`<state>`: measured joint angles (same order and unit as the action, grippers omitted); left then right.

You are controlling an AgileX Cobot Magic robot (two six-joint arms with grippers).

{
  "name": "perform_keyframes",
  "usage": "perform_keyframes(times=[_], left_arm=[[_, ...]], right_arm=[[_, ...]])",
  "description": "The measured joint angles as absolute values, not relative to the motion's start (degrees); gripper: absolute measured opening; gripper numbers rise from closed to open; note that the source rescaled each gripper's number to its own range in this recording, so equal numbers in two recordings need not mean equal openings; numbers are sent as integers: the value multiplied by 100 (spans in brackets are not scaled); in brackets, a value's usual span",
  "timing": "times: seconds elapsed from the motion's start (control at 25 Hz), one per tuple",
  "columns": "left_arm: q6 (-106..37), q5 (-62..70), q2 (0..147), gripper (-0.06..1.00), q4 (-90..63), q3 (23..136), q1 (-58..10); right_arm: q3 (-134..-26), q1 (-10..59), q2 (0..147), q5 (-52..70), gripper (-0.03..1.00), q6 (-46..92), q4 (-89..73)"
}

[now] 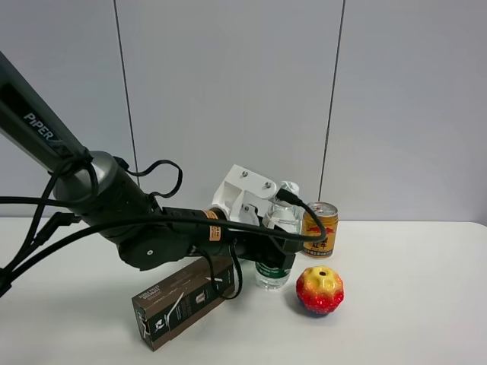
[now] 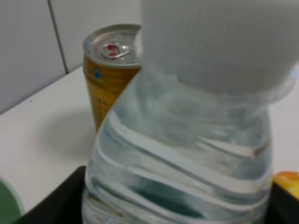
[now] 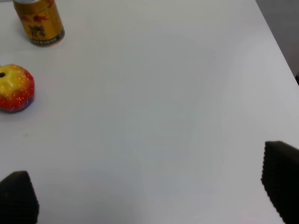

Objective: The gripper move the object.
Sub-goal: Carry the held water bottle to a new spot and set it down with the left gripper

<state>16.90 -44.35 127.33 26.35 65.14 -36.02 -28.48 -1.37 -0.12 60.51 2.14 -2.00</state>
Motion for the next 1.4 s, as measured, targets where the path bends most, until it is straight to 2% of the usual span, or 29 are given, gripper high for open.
perform_keyframes(times=[0.4,0.72,0.88,1.12,1.4], left_arm=[[1729,-2963,10770,1,2675,6501,-3456],[2852,-1602,10016,1,2656,6370,-2478],[3527,-1747,10016,1,2639,5845,-1939],[3661,-2664,10016,0,2529,4792,-1354],[3353,-3708,10430,0,2517,4443,-1329]], right_arm=[[-2848,-137,-12,6051,100,214,-200],[-2848,-137,-12,6051,100,214,-200],[-2848,-137,-12,6051,100,214,-200],[-2848,-137,-12,6051,100,214,-200],[-2848,-137,-12,6051,100,214,-200]])
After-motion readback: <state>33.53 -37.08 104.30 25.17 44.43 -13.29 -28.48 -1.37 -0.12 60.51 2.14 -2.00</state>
